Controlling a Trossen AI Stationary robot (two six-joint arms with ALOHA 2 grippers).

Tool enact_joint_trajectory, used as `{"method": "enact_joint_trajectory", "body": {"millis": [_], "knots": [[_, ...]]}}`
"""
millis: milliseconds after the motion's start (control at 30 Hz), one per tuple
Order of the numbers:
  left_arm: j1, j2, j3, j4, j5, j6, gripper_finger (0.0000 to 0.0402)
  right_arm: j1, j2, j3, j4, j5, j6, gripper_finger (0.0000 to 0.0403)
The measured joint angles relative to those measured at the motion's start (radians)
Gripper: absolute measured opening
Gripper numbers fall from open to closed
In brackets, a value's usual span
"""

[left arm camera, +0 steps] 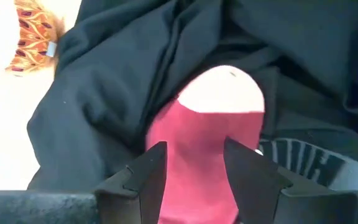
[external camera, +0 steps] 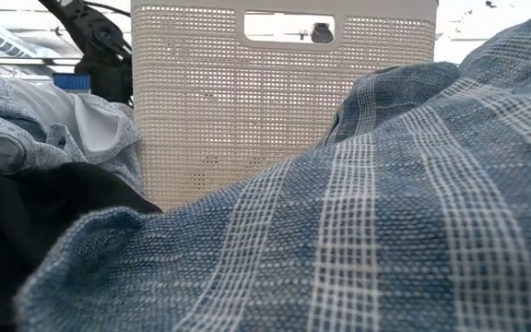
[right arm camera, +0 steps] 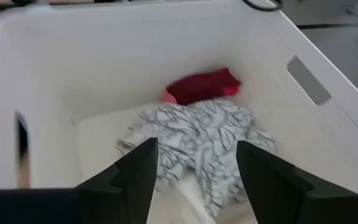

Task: Sort clothes
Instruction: Put the red sock into the laundry bin

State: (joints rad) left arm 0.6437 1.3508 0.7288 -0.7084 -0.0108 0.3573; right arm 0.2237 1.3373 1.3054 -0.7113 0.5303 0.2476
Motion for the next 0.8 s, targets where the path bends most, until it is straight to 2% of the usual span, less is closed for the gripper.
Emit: {"method": "enact_joint_trajectory", "body": {"millis": [167, 267, 333, 433, 467, 633, 800], "knots": [[0.003, 0.035, 0.000, 0.008, 0.012, -0.002, 0.0168, -0.009, -0.002, -0.022, 0.000, 0.018, 0.001, 0.0206], [0.003, 0.052, 0.000, 0.008, 0.015, -0.002, 0.0149, -0.011, -0.005, -0.022, 0.005, 0.022, 0.001, 0.0206], [0.003, 0.055, 0.000, 0.007, 0.014, -0.003, 0.0114, -0.010, -0.005, -0.022, 0.003, 0.020, 0.000, 0.0206], [0.003, 0.048, 0.008, -0.009, 0.008, -0.004, 0.0033, -0.010, -0.005, -0.022, 0.003, 0.020, -0.001, 0.0206], [0.003, 0.039, 0.010, -0.013, 0.000, -0.009, 0.0019, -0.010, -0.005, -0.022, 0.003, 0.020, -0.001, 0.0206], [0.002, -0.053, 0.033, -0.042, -0.012, -0.007, 0.0008, -0.010, -0.005, -0.022, 0.002, 0.020, -0.001, 0.0206], [0.002, -0.214, 0.085, -0.146, 0.007, -0.013, 0.0005, -0.010, -0.005, -0.022, -0.009, 0.020, -0.003, 0.0206]]}}
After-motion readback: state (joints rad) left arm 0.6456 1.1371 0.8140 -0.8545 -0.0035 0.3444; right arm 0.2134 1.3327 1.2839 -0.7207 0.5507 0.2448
